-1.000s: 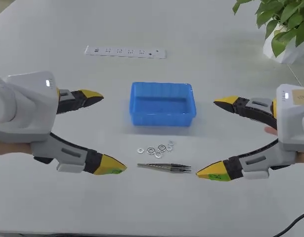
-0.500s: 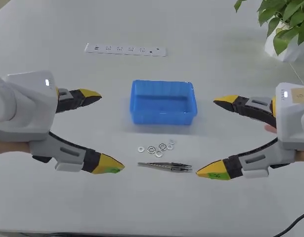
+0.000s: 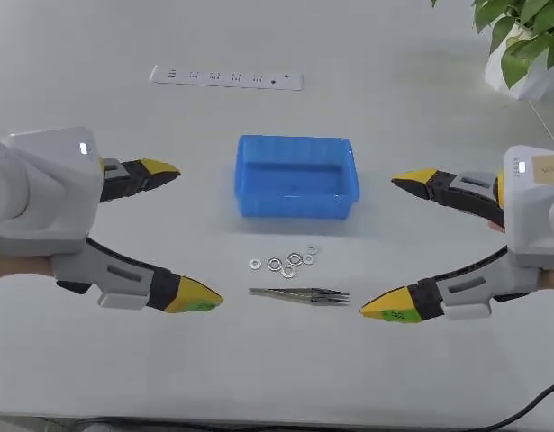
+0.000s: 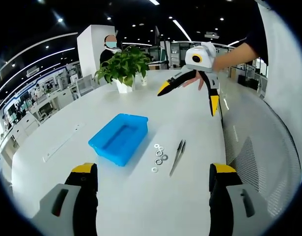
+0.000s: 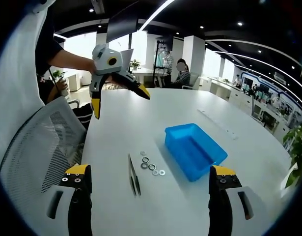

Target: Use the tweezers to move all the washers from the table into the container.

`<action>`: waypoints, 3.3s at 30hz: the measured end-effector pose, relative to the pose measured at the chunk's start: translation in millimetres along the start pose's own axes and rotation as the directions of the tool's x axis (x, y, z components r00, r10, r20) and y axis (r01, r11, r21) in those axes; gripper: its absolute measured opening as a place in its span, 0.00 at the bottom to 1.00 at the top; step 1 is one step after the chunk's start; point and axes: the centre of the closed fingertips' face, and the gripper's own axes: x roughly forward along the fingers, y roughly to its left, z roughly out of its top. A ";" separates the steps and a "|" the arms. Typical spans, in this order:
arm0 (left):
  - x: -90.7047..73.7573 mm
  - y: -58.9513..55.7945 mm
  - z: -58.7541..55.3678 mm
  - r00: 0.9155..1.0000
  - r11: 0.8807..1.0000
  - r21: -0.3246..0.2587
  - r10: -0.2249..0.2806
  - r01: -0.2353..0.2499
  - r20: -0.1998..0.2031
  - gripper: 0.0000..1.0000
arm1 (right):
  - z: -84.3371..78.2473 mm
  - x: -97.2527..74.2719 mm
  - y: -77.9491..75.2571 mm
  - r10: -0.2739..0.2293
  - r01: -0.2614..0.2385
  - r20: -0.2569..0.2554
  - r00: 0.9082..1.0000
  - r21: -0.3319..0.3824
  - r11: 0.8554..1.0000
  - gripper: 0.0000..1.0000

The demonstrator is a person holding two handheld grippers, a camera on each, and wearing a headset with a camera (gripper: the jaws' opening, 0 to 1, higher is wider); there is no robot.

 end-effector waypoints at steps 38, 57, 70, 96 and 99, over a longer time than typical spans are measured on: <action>61.4 -21.6 -40.5 0.991 0.994 0.056 -0.093 0.098 -0.093 0.70 | -52.3 58.3 39.3 0.178 -0.172 -0.185 0.966 0.047 0.984 0.62; 97.4 -55.3 -59.5 0.950 0.966 0.072 -0.228 0.248 -0.216 0.36 | -75.5 86.3 43.0 0.245 -0.262 -0.320 0.915 -0.009 0.965 0.34; 103.7 -56.9 -55.9 0.919 0.937 0.130 -0.278 0.323 -0.280 0.20 | -75.0 89.2 40.9 0.211 -0.255 -0.341 0.916 -0.090 0.963 0.20; 95.8 -57.0 -49.2 0.887 0.908 0.176 -0.305 0.381 -0.346 0.04 | -69.9 85.5 48.0 0.201 -0.254 -0.320 0.926 -0.134 0.958 0.07; 87.7 -56.9 -40.4 0.892 0.909 0.180 -0.301 0.376 -0.338 0.04 | -64.6 86.5 49.1 0.199 -0.254 -0.298 0.934 -0.158 0.954 0.07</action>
